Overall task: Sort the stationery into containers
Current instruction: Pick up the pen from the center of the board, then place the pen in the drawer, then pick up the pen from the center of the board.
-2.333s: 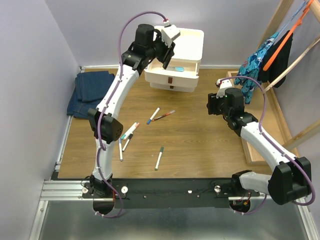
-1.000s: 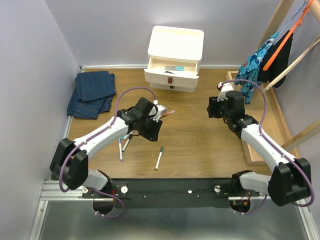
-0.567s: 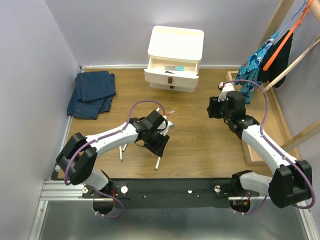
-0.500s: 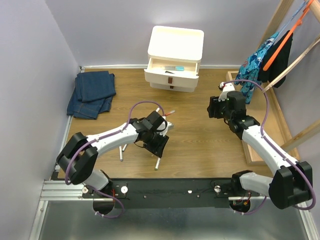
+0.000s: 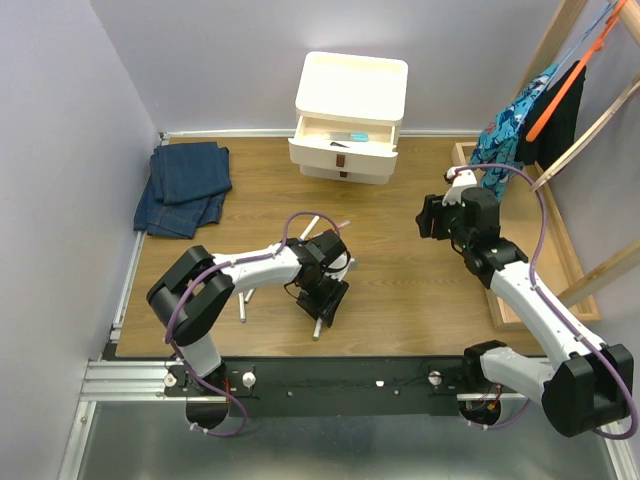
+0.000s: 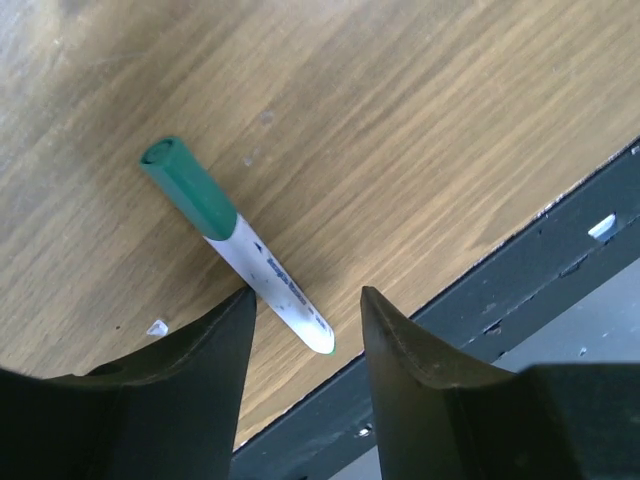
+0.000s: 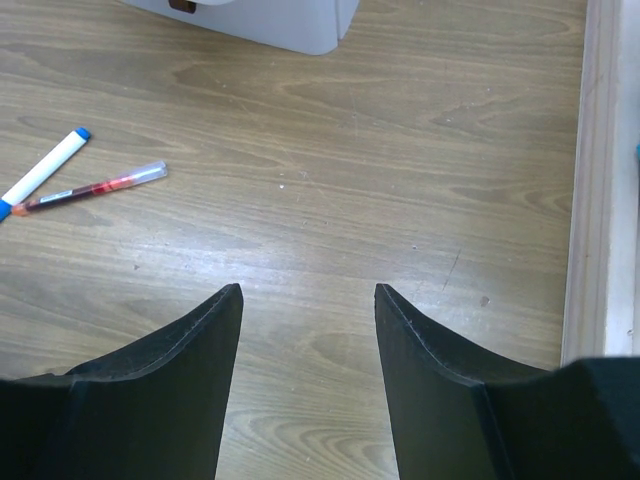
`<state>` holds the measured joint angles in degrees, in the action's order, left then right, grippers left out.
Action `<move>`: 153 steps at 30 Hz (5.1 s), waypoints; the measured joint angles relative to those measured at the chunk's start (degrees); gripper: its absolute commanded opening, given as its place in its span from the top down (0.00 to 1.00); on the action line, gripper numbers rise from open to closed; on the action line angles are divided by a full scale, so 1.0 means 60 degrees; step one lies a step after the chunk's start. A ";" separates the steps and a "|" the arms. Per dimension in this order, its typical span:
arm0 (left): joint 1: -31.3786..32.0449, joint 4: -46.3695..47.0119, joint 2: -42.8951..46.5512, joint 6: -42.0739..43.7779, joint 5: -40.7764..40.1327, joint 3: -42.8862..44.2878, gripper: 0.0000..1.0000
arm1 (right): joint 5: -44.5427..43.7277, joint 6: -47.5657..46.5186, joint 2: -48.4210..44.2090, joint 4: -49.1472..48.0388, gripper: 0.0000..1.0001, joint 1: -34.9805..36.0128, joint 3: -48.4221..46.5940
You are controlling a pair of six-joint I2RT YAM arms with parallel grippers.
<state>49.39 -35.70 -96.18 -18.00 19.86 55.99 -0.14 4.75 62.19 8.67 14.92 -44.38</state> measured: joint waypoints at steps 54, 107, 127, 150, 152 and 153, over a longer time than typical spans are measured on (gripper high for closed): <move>-0.1096 -0.2430 -0.1468 0.6087 -0.2539 1.2633 0.87 | -0.0576 -0.0984 -0.1566 0.0317 0.36 -0.0448 0.0120; -0.3100 0.1632 0.4466 0.7788 -0.1694 0.2991 0.27 | 0.3049 -0.1086 0.1741 0.1585 0.39 -0.2186 -0.1213; -0.3155 0.1457 -0.0055 0.8914 0.0499 0.3056 0.32 | 0.3461 -0.4834 0.3228 0.2696 0.22 0.0561 -0.2736; -0.3147 0.0637 -0.4091 0.8958 0.0543 0.6222 0.43 | 0.3665 -0.4936 0.2987 0.2736 0.21 0.0605 -0.2626; -0.3147 0.0535 -0.4138 0.8929 0.0539 0.6222 0.43 | 0.3661 -0.4936 0.2987 0.2718 0.21 0.0605 -0.2601; -0.3144 0.0495 -0.4167 0.8899 0.0503 0.6222 0.44 | 0.3661 -0.4936 0.2987 0.2710 0.21 0.0605 -0.2586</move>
<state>30.52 -32.73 -121.19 35.40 22.87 93.32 21.82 -24.86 80.12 24.93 18.55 -59.90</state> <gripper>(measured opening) 0.576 0.787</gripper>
